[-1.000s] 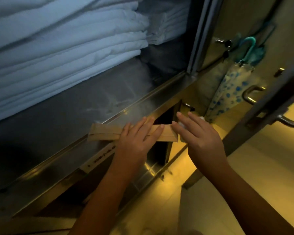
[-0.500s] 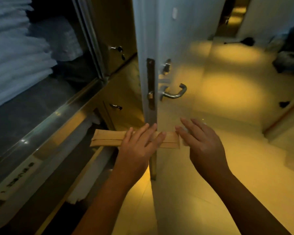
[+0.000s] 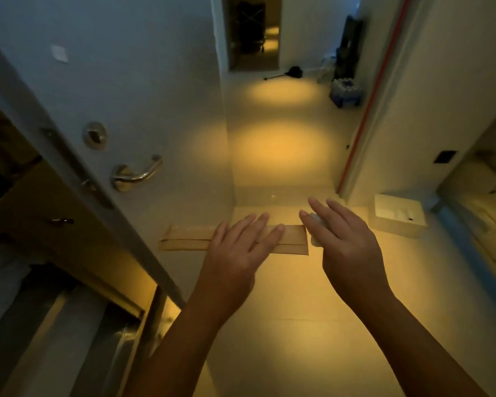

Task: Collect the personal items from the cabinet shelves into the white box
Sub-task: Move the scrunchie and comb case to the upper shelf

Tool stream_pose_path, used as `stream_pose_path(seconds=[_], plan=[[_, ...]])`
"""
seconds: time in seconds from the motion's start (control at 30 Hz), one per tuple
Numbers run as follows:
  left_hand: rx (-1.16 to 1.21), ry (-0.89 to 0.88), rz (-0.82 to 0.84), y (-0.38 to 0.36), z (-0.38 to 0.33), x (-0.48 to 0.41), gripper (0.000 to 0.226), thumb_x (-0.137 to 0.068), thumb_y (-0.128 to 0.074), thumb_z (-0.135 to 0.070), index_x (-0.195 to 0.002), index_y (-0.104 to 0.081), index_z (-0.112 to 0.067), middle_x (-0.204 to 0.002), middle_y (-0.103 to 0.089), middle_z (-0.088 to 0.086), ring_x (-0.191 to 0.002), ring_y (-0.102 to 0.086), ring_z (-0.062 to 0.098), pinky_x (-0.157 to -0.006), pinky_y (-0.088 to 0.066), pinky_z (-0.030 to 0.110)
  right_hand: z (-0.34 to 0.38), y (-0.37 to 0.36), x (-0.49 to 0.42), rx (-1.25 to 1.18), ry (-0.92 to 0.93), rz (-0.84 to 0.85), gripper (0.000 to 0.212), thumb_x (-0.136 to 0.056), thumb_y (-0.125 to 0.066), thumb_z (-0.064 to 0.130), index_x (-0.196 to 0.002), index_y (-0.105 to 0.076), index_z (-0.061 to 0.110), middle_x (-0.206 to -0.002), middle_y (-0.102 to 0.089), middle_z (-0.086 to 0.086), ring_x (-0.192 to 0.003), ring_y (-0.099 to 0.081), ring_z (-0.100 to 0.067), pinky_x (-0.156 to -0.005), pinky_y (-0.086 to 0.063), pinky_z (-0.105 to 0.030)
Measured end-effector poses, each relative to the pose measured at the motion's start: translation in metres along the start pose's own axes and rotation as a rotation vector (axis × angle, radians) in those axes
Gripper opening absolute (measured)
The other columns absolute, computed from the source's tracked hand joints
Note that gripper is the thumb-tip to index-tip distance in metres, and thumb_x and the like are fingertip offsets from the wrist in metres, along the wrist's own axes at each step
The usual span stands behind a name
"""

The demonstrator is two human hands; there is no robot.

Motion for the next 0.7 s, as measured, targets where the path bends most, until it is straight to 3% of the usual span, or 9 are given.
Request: stream_pose_path(seconds=[0.2,0.37,0.53,0.7], plan=[[0.122,-0.164,0.034,-0.044,-0.076,-0.044,0.068,-0.06,-0.069,0.021,-0.12,-0.06,-0.009,-0.12,-0.061,0.017,-0.109,-0.058,0.035,-0.087,-0.041,0.059,-0.078,0.045,0.034,0.125,-0.164,0.015,0.043,-0.069,-0.07,-0.011,-0.11,-0.066,0.002,-0.118,-0.061,-0.02,-0.107,-0.057,-0.043,-0.083,-0.046,-0.053],[0.21,-0.342,0.087,-0.084,-0.14,-0.081,0.056,-0.072,-0.044,0.013,-0.12,-0.061,-0.01,-0.121,-0.061,0.016,-0.109,-0.059,0.034,-0.085,-0.044,0.057,-0.142,0.085,0.068,0.259,-0.335,-0.014,0.041,-0.071,-0.069,-0.007,-0.11,-0.066,0.002,-0.117,-0.062,-0.02,-0.107,-0.058,-0.042,-0.082,-0.047,-0.053],[0.348,-0.525,0.1,-0.12,-0.209,-0.12,0.064,-0.068,-0.056,0.02,-0.123,-0.058,-0.011,-0.123,-0.059,0.016,-0.112,-0.057,0.034,-0.088,-0.041,0.056,-0.198,0.124,0.1,0.41,-0.491,-0.05,0.038,-0.076,-0.052,0.0,-0.112,-0.064,0.002,-0.119,-0.061,-0.021,-0.109,-0.057,-0.042,-0.082,-0.047,-0.055],[0.466,-0.723,0.132,-0.155,-0.277,-0.166,0.054,-0.074,-0.052,0.015,-0.121,-0.061,-0.012,-0.121,-0.061,0.015,-0.11,-0.058,0.032,-0.087,-0.043,0.054,-0.255,0.161,0.119,0.556,-0.658,-0.078,0.039,-0.075,-0.055,-0.005,-0.112,-0.063,0.0,-0.118,-0.06,-0.022,-0.109,-0.056,-0.043,-0.081,-0.049,-0.058]])
Point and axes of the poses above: each hand's wrist, its own x-axis away from the middle knuckle, its own y-axis out of the back of the hand, z = x × y, the point moved 9 cm from there along -x, towards the middle knuckle
